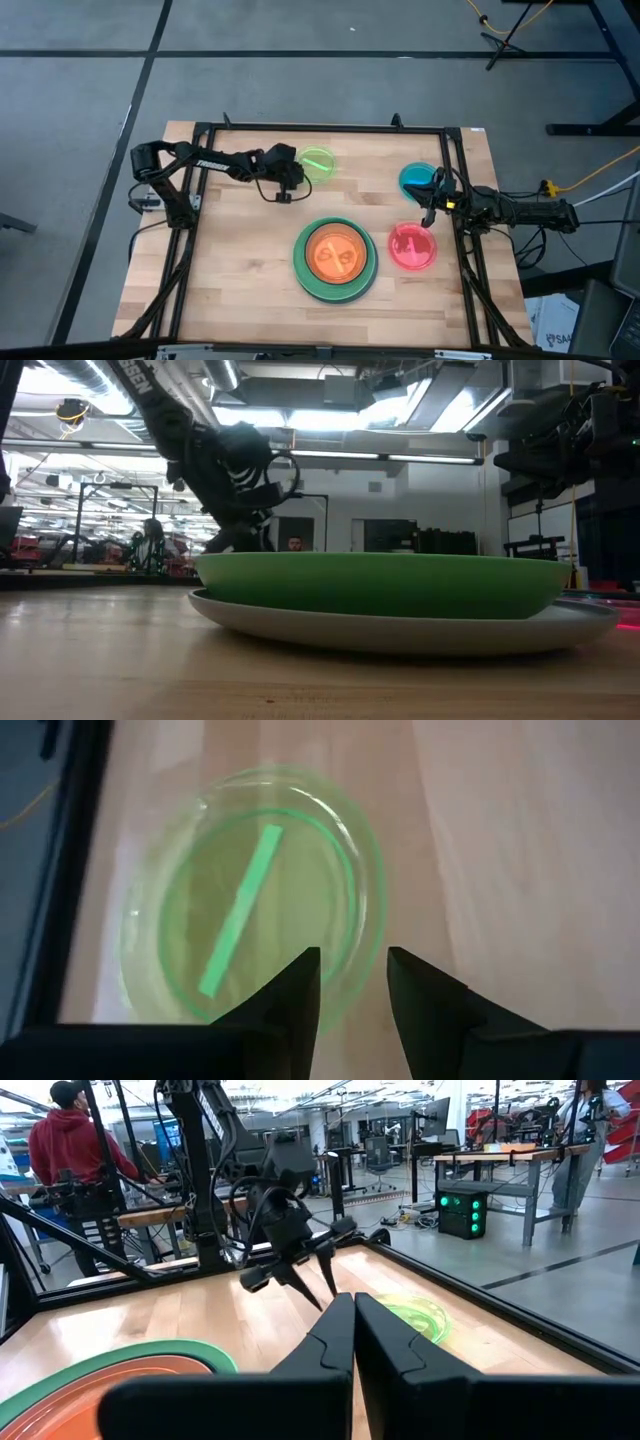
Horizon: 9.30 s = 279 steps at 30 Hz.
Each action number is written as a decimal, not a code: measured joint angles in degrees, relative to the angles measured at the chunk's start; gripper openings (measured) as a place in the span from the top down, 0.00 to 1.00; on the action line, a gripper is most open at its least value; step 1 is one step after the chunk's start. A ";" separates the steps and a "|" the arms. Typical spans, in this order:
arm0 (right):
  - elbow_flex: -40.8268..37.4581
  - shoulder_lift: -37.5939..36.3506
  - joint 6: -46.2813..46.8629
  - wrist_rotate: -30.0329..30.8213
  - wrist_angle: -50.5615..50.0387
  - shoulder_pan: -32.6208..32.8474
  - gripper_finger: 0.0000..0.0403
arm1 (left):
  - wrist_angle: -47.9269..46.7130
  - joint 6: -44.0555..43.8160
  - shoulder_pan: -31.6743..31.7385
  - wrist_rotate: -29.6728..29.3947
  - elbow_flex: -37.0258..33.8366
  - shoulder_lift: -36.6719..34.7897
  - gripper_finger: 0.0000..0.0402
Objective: Stack plastic plates
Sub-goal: Stack the light green plate on top of the orange plate, then stack the pink plate on top of the light green plate
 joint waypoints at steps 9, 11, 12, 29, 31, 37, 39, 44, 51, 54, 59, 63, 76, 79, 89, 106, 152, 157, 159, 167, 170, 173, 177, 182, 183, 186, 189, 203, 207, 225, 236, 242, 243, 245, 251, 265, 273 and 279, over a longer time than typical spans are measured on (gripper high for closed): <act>0.00 0.00 0.02 0.00 0.00 0.00 0.99 | 5.10 1.10 -0.02 1.74 -1.22 1.81 0.72; 0.00 0.00 0.02 0.35 0.04 -0.01 0.99 | 5.69 1.46 -0.02 1.78 -1.03 3.54 0.72; 0.00 0.02 0.02 0.65 0.04 0.00 0.99 | 5.71 1.47 -0.02 1.58 -0.86 4.50 0.72; 0.00 0.02 -0.55 1.39 0.11 0.00 0.99 | 9.04 -1.51 0.28 -2.49 -0.39 8.63 0.91; 0.00 0.02 -0.81 1.38 0.11 -0.02 0.99 | 8.98 -1.91 0.09 -3.26 -0.39 8.66 0.97; 0.00 0.02 -0.83 1.37 0.11 0.00 0.99 | 8.99 -1.89 -1.78 -9.00 -0.44 8.45 0.98; 0.00 0.02 -0.83 1.36 0.11 0.00 0.99 | 8.54 -1.93 -2.81 -10.90 -0.60 7.48 0.99; 0.00 0.02 -0.83 1.36 0.11 -0.01 0.99 | 8.55 -3.33 -5.68 -13.33 -0.59 1.70 0.99; 0.00 0.02 -0.88 1.33 0.11 -0.02 0.99 | 7.34 -4.50 -10.98 -15.38 -0.50 -7.02 0.99; 0.00 0.00 -0.88 1.34 0.11 -0.02 0.99 | 7.24 -6.72 -13.55 -15.14 -0.50 -9.83 1.00; 0.00 0.00 -0.88 1.35 0.11 -0.02 0.99 | 7.58 -9.48 -18.95 -15.02 -0.47 -12.45 1.00; 0.00 0.00 -1.03 1.36 0.12 -0.01 0.99 | 7.14 -10.74 -23.09 -14.89 -0.48 -12.42 1.00; 0.00 0.00 -1.45 1.36 0.13 -0.01 0.99 | 11.16 -15.68 -33.72 -10.37 -0.46 -10.97 1.00; 0.00 0.02 -1.45 1.36 0.12 -0.01 0.99 | 13.50 -15.47 -35.37 -10.37 -0.46 -9.02 0.99; 0.00 0.02 -1.47 1.38 0.13 0.00 0.99 | 17.92 -15.50 -38.64 -10.41 3.75 -1.68 0.99; 0.00 0.02 0.17 -3.74 -0.33 0.00 0.99 | 16.87 -21.70 -39.20 -6.21 7.59 6.40 0.99; 8.46 11.34 11.80 -17.10 -6.31 0.00 0.56 | 26.59 -39.13 -55.86 -25.14 0.31 -0.09 0.77; 12.54 22.06 12.08 -18.15 -6.74 0.00 0.56 | 38.40 -38.80 -57.14 -25.15 -4.97 -0.09 0.77; 14.32 25.74 12.25 -18.89 -6.73 0.03 0.56 | 40.33 -39.56 -57.43 -26.08 -5.94 -0.09 0.77; 22.04 38.63 19.35 -23.65 -21.71 0.61 0.56 | 43.71 -39.29 -57.77 -27.86 -6.03 -0.09 0.77; 23.82 42.24 19.82 -22.75 -27.15 2.91 0.56 | 43.54 -39.29 -57.77 -27.88 -6.03 -0.09 0.77; 24.55 45.25 19.58 -19.43 -33.47 4.35 0.56 | 43.53 -39.24 -57.77 -27.86 -6.03 -0.09 0.77; 24.48 50.12 19.46 -15.59 -34.55 4.24 0.56 | 43.47 -39.24 -57.73 -27.81 -6.03 -0.09 0.77; 26.21 56.87 17.45 -16.89 -35.52 0.23 0.56 | 43.45 -39.33 -57.66 -27.81 -6.03 -0.09 0.77; 26.89 58.38 15.80 -18.83 -35.87 -0.85 0.56 | 43.45 -39.33 -57.66 -27.79 -6.03 -0.09 0.77; 30.32 63.15 10.45 -23.45 -39.18 -4.36 0.56 | 43.43 -39.33 -57.66 -27.81 -6.03 -0.09 0.77; 35.05 67.52 5.38 -24.93 -43.28 -7.22 0.56 | 43.17 -39.39 -57.66 -27.79 -6.03 -0.09 0.77; 41.31 84.45 -7.56 -32.14 -52.82 -12.00 0.56 | 40.63 -40.77 -57.66 -27.35 -6.03 -0.07 0.77; 41.38 86.80 -9.21 -32.07 -52.89 -12.00 0.57 | 40.63 -40.77 -57.66 -27.35 -6.03 -0.07 0.77; 47.67 86.48 -13.60 -35.53 -60.35 -11.95 0.99 | 35.06 -40.77 -60.19 -28.02 -6.05 -3.82 0.77; 58.40 80.19 -7.56 -45.16 -71.57 -7.56 1.00 | 27.62 -40.75 -65.06 -39.15 -6.05 -7.50 0.77; 61.83 79.65 -5.51 -45.63 -60.65 -5.08 1.00 | 27.18 -40.75 -65.22 -40.84 -6.05 -7.50 0.77; 61.81 79.65 -3.94 -45.78 -57.04 -5.05 1.00 | 27.23 -40.77 -65.22 -40.88 -6.05 -7.50 0.77; 61.81 79.86 -1.74 -46.97 -50.80 -5.07 1.00 | 27.21 -40.80 -65.20 -40.88 -6.05 -7.50 0.77; 61.75 80.98 1.56 -45.37 -39.46 -5.09 1.00 | 27.73 -42.60 -64.86 -40.88 -6.06 -7.50 0.77; 61.70 88.40 2.63 -39.04 -30.27 -5.20 1.00 | 27.30 -42.47 -64.63 -40.82 -6.07 -7.50 0.77; 61.70 91.03 0.26 -34.47 -30.24 -5.23 1.00 | 27.82 -42.24 -64.59 -40.40 -6.07 -7.50 0.77; 61.70 91.01 -0.13 -33.20 -30.05 -5.25 1.00 | 27.80 -42.18 -64.52 -40.40 -6.07 -7.50 0.77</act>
